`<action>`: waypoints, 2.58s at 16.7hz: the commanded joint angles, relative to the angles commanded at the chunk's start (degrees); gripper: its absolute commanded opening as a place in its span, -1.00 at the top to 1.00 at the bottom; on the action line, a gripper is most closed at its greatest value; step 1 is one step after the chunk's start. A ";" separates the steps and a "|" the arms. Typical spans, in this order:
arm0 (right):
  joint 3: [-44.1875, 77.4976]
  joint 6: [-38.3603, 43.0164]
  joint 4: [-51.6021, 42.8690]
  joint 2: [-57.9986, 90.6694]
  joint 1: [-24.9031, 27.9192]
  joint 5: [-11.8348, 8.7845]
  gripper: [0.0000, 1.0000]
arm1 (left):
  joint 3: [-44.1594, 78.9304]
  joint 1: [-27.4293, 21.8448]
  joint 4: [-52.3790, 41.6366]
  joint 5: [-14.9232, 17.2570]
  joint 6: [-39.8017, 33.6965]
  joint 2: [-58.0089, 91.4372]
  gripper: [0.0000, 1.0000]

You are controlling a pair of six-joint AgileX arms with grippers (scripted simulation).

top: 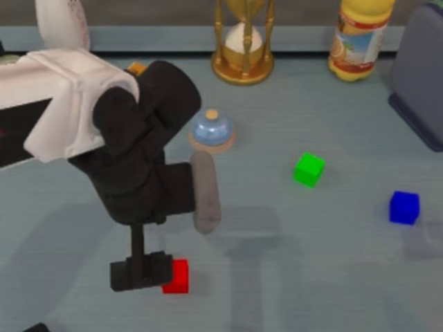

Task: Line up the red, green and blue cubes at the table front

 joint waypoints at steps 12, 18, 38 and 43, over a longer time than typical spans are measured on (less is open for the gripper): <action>58.55 -15.60 -37.89 68.28 13.43 0.04 -1.00 | -39.50 22.94 28.30 -1.48 -23.00 -51.51 -1.00; 88.54 -23.47 -57.35 104.98 20.16 0.22 -1.00 | -58.28 33.18 44.32 -1.64 -36.54 -77.62 -1.00; 101.74 -28.95 -57.53 129.36 24.93 0.21 -1.00 | -66.10 38.72 57.94 -1.16 -46.65 -93.43 -1.00; 98.68 -28.89 -53.93 130.53 25.00 0.22 -1.00 | -66.10 38.72 57.94 -1.16 -46.65 -93.43 -1.00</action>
